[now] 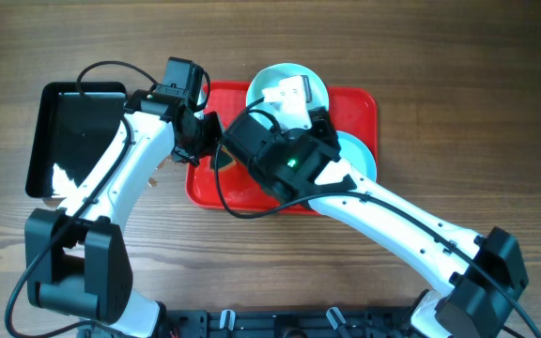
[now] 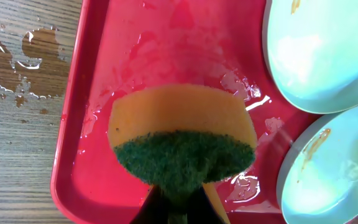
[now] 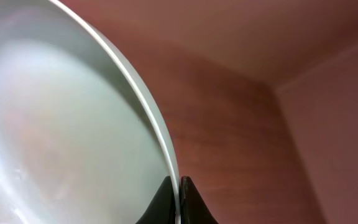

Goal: Clean dirty plates on tray and stack at the side

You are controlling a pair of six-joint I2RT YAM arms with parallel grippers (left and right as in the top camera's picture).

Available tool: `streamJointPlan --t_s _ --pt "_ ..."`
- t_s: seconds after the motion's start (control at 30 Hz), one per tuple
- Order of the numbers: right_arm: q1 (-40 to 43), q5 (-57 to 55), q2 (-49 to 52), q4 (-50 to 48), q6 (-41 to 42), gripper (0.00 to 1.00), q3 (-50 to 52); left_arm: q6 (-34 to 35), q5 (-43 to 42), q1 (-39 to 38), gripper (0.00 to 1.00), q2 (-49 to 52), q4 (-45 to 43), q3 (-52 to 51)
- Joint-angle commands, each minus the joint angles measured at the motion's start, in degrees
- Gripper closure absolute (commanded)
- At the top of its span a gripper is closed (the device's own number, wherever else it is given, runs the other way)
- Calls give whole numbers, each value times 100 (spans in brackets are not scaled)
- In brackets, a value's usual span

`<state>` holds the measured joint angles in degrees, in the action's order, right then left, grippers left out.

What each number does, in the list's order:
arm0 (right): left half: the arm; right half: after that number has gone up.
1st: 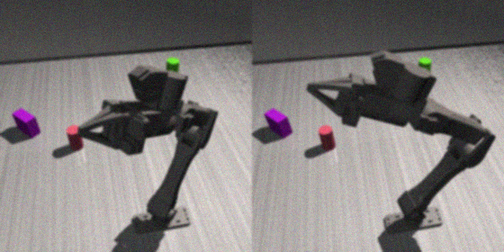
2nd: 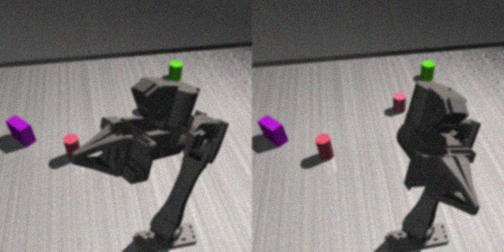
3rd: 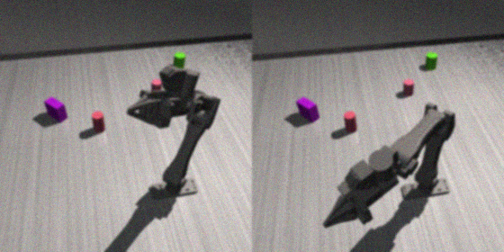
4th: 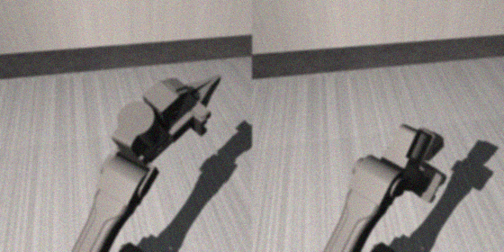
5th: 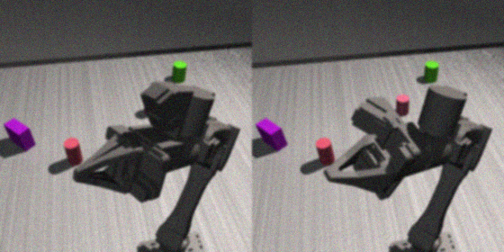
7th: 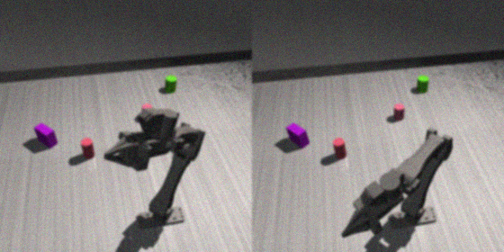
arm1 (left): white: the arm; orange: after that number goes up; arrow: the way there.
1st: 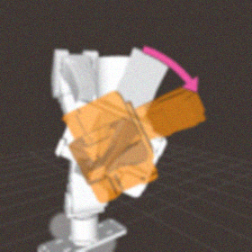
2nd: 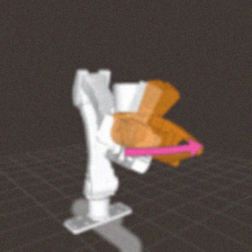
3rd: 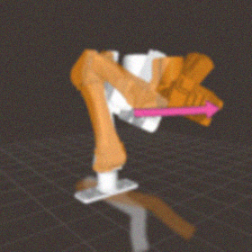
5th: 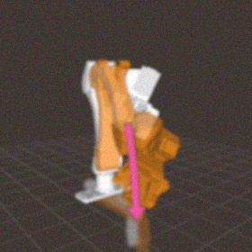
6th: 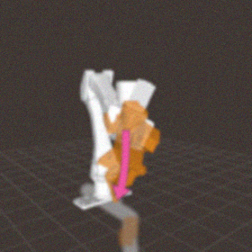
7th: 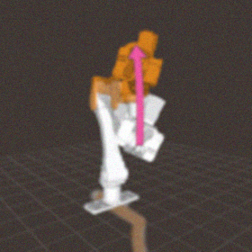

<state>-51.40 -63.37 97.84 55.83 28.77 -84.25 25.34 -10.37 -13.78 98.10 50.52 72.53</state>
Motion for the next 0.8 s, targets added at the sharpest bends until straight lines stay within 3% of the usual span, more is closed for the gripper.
streamJointPlan --t_s 0.0,0.33,0.6,0.77 --pt "-2 -894 -46 39 415 96 -114 -87 37 7 96 31 -20 -33" --pt "-155 -798 -46 35 422 96 -114 -87 37 7 96 31 -22 -33" --pt "-369 219 -46 -273 431 96 -114 -87 37 4 96 31 -57 -33" --pt "264 1366 -46 -308 431 96 -114 -87 37 7 96 31 -59 -33"
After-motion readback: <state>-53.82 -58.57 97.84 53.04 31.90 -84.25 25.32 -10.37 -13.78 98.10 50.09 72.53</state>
